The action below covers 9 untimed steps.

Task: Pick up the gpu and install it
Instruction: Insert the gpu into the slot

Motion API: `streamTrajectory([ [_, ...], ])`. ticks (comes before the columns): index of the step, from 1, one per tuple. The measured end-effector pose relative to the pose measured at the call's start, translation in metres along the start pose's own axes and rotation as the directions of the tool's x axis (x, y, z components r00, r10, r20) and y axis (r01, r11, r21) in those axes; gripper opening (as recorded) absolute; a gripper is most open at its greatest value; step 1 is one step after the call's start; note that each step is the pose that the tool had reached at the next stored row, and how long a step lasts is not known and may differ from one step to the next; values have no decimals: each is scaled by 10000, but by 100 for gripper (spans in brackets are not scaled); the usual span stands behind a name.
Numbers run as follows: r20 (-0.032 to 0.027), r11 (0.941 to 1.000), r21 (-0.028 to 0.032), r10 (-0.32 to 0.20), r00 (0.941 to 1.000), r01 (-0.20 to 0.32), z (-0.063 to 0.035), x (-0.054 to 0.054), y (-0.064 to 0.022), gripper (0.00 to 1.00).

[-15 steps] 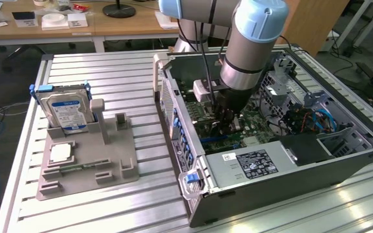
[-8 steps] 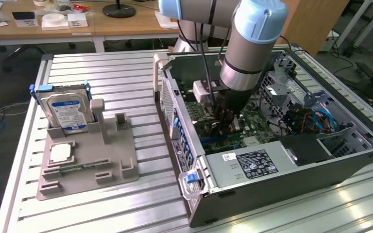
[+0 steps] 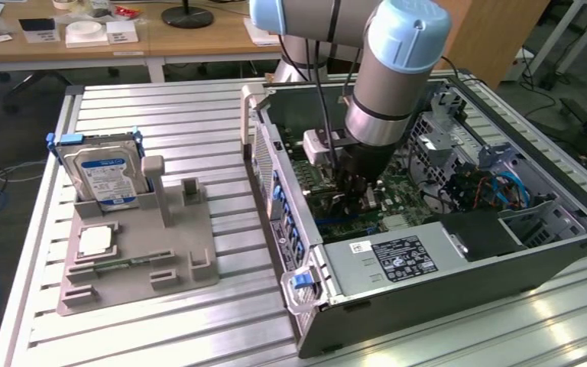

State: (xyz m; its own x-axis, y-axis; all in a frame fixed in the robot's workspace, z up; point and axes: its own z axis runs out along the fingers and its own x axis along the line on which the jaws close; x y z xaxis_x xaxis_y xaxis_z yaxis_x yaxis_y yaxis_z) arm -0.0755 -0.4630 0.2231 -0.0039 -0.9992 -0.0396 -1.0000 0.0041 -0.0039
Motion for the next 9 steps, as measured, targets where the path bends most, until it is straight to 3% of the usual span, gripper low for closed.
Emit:
streamTrajectory([
  [9,16,10000,-15,0,10000,0,13,-1,-1,28],
])
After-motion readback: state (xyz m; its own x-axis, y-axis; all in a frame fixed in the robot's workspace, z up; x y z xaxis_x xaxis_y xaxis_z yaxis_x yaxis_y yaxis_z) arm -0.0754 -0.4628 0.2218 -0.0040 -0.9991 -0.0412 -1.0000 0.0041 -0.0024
